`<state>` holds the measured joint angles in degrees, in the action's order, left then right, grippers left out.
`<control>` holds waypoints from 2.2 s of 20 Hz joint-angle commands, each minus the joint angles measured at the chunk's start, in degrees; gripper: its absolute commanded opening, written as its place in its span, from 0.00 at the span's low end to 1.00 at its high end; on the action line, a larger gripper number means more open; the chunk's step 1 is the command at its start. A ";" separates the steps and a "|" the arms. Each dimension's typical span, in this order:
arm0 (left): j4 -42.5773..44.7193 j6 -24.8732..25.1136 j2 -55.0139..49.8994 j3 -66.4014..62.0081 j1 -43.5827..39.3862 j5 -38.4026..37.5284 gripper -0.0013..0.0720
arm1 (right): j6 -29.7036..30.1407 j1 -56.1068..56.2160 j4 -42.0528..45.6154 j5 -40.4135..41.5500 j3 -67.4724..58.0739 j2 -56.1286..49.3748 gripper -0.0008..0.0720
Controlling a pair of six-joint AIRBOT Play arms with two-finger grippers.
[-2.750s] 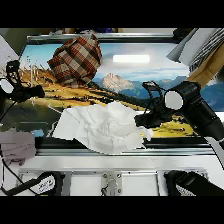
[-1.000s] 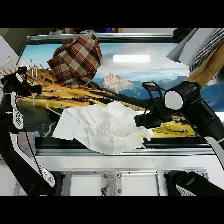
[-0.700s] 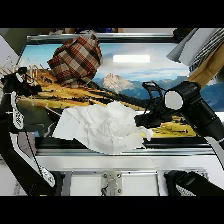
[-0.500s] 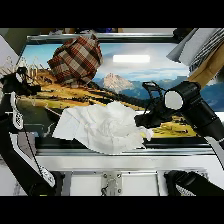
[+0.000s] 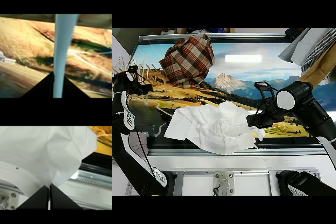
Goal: Fold the clothes and pants, and hang the long-sleeved shirts on hangers.
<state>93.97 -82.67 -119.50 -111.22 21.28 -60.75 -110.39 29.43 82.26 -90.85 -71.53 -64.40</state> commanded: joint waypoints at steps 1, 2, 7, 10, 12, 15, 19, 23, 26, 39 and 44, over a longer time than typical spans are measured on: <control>3.43 -0.02 1.64 -0.07 -0.55 0.74 0.04 | 0.00 0.04 -0.02 -0.02 0.02 -0.02 0.03; 4.00 0.00 2.19 -0.07 -0.79 0.76 0.04 | 0.00 0.04 -0.02 -0.02 0.02 -0.02 0.03; 4.00 0.00 5.90 -0.07 -1.36 2.80 0.04 | 0.00 0.02 -0.04 -0.02 0.02 -0.02 0.03; 4.00 0.04 7.89 -0.04 -1.88 3.26 0.04 | 0.00 0.02 -0.02 -0.02 0.02 -0.02 0.03; 4.00 0.28 9.25 -0.04 -2.21 3.78 0.04 | 0.00 0.02 -0.02 -0.02 0.02 -0.02 0.03; 3.96 0.44 11.37 -0.04 -2.97 4.46 0.04 | 0.00 0.02 -0.02 -0.02 0.02 -0.02 0.03; 3.98 1.29 14.40 0.00 -5.07 4.83 0.04 | 0.00 0.02 -0.02 -0.02 0.02 -0.02 0.03; 3.89 1.27 17.73 0.00 -6.91 5.11 0.04 | 0.00 0.02 -0.02 -0.02 0.02 -0.02 0.03; 2.80 3.08 20.96 0.00 -8.90 1.90 0.04 | 0.00 0.02 -0.02 -0.02 0.02 -0.02 0.03; -44.02 42.36 32.54 0.00 -12.11 -41.94 0.04 | 0.00 0.00 -0.02 -0.02 0.02 -0.02 0.03; -44.15 42.38 32.52 0.00 -11.06 -44.13 0.04 | 0.00 0.00 -0.02 -0.02 0.02 -0.02 0.03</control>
<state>51.35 -41.47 -87.24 -111.24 9.98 -101.82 -110.39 29.43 82.24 -90.85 -71.53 -64.40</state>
